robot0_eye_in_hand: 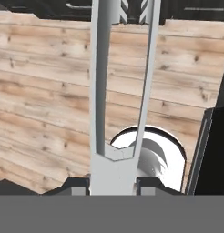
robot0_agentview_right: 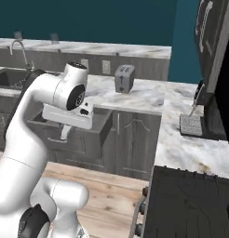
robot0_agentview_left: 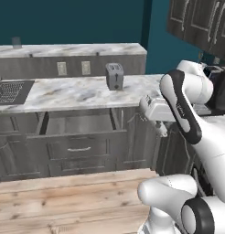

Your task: Take the tongs from the drawer on the left and place them on the dining counter next to the tray containing the kebab skewer.

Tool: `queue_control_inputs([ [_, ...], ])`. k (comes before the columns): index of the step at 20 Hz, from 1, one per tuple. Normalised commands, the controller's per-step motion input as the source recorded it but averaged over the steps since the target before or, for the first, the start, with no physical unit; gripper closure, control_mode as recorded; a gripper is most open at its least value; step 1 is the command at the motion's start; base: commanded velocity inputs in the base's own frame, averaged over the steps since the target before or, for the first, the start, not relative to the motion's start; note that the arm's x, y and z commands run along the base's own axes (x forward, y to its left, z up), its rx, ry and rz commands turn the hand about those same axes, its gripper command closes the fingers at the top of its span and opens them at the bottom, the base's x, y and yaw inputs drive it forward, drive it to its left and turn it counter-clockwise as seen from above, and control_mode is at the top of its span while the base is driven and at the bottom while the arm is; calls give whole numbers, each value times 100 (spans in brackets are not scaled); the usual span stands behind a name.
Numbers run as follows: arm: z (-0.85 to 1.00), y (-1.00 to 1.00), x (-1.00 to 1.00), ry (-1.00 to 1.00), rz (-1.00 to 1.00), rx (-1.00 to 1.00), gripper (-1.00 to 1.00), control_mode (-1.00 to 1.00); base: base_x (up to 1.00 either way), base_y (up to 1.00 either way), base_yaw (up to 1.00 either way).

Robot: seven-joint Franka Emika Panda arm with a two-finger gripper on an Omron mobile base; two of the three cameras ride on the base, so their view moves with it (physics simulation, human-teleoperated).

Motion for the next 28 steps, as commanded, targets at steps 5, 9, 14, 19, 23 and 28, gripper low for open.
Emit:
queue_control_inputs([
  [5,0,0,0,0,0,0,100,100,-38,96,32],
  [9,0,0,0,0,0,0,100,100,-1,100,26],
  [14,0,0,0,0,0,0,100,100,3,100,18],
  [19,0,0,0,0,0,0,100,100,19,100,3],
  [23,0,0,0,0,0,0,100,100,28,100,1],
  [28,0,0,0,0,0,0,100,100,41,100,0],
])
